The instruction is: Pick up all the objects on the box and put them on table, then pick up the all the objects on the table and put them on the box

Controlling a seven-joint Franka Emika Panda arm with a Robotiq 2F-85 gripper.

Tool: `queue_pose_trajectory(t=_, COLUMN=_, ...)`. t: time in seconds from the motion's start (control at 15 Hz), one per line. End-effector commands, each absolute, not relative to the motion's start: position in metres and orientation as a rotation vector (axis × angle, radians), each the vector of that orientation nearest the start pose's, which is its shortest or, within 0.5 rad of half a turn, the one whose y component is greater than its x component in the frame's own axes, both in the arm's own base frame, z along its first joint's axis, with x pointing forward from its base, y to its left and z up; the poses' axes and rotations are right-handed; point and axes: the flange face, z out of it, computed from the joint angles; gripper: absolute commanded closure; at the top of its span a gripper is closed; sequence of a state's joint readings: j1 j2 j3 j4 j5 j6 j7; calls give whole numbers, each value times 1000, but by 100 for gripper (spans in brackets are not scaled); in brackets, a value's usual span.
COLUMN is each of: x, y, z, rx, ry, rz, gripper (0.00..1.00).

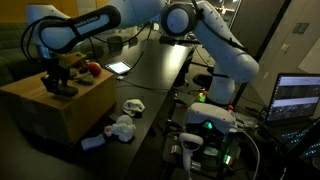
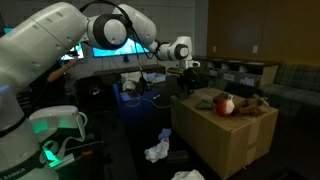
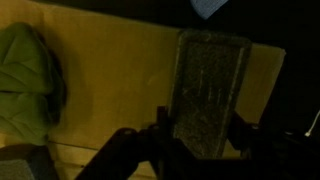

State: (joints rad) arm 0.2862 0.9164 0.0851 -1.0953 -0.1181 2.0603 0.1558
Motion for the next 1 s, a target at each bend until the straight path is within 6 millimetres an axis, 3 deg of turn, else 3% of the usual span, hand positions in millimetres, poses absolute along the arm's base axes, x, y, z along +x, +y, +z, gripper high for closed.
queue_pose_trajectory(t=0.0, x=739, y=262, z=275, rx=-3113, ry=-408, rz=-97, gripper=58)
queue_pose_trajectory(t=0.07, x=739, y=263, z=274, rx=-3113, ry=-412, rz=-99, gripper=23)
queue_pose_trajectory(t=0.27, x=740, y=262, z=277, rx=-3111, ry=-416, rz=-104, gripper=3)
queue_pose_trajectory(t=0.73, x=751, y=256, z=292, rx=-3120, ry=-409, rz=-171, gripper=0)
queue_pose_trajectory(t=0.93, x=759, y=244, z=301, rx=-3118, ry=-416, rz=-228, gripper=0)
